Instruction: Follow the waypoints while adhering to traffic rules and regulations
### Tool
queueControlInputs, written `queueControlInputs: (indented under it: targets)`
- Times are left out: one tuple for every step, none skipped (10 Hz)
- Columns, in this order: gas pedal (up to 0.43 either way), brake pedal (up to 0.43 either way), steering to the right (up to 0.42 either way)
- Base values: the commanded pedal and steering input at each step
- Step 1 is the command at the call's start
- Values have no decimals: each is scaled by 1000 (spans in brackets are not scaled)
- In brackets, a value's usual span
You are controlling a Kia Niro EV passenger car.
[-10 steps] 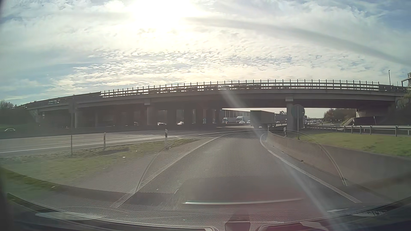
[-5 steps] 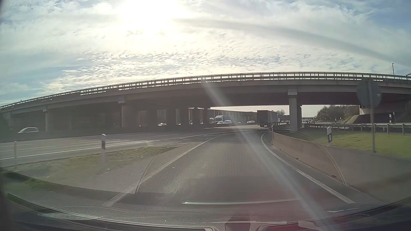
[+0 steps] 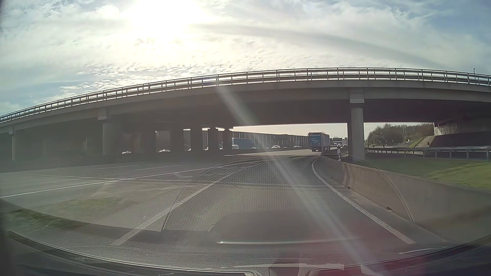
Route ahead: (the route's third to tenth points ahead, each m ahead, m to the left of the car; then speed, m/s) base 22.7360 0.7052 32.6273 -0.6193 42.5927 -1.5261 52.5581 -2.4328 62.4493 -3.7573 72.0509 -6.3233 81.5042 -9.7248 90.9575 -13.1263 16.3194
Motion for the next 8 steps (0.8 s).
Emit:
queueControlInputs:
  targets:
    - [177,0,34]
    - [177,0,36]
    - [177,0,36]
    - [177,0,36]
    - [177,0,36]
    - [177,0,36]
    - [177,0,36]
    - [177,0,36]
